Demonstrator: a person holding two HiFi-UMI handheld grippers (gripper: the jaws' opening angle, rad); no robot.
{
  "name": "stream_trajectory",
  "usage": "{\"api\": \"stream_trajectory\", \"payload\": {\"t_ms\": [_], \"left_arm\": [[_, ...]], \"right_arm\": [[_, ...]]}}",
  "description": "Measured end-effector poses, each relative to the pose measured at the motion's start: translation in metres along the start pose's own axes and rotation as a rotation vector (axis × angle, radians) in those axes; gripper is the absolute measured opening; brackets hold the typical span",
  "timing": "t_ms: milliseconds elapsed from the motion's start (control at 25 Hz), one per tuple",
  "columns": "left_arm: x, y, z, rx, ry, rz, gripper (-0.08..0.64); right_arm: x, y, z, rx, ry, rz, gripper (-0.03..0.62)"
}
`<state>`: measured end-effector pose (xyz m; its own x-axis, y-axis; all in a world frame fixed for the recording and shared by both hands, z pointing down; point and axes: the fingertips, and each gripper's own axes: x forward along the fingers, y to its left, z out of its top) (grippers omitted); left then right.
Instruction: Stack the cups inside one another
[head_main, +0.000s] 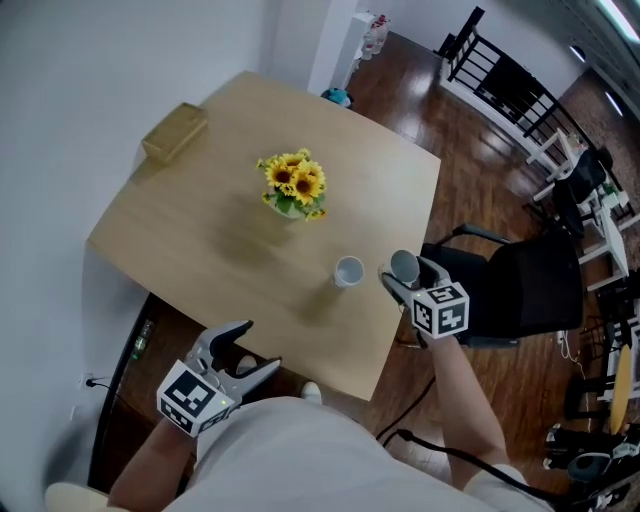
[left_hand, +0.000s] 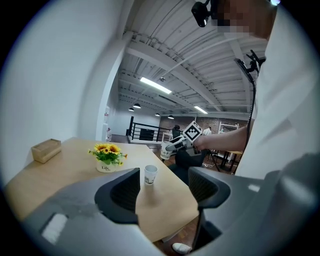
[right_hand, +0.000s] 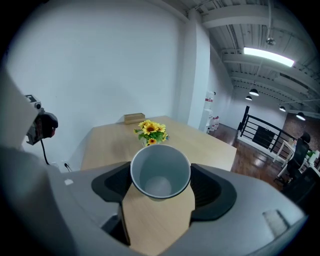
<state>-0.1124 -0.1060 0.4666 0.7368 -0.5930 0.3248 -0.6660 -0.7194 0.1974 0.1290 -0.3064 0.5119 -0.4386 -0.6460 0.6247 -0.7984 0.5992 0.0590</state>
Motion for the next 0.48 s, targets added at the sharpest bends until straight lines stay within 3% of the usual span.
{"api": "stream_trajectory", "payload": {"t_ms": [280, 480], "left_arm": [[-0.033, 0.037, -0.011, -0.027, 0.016, 0.022, 0.319], [-0.049, 0.055, -0.014, -0.031, 0.037, 0.020, 0.319]], "right_arm": [[0.047, 0.038, 0.010, -0.006, 0.005, 0.028, 0.367], [0.075, 0.049, -0.005, 0.020, 0.036, 0.026, 0.370]]}}
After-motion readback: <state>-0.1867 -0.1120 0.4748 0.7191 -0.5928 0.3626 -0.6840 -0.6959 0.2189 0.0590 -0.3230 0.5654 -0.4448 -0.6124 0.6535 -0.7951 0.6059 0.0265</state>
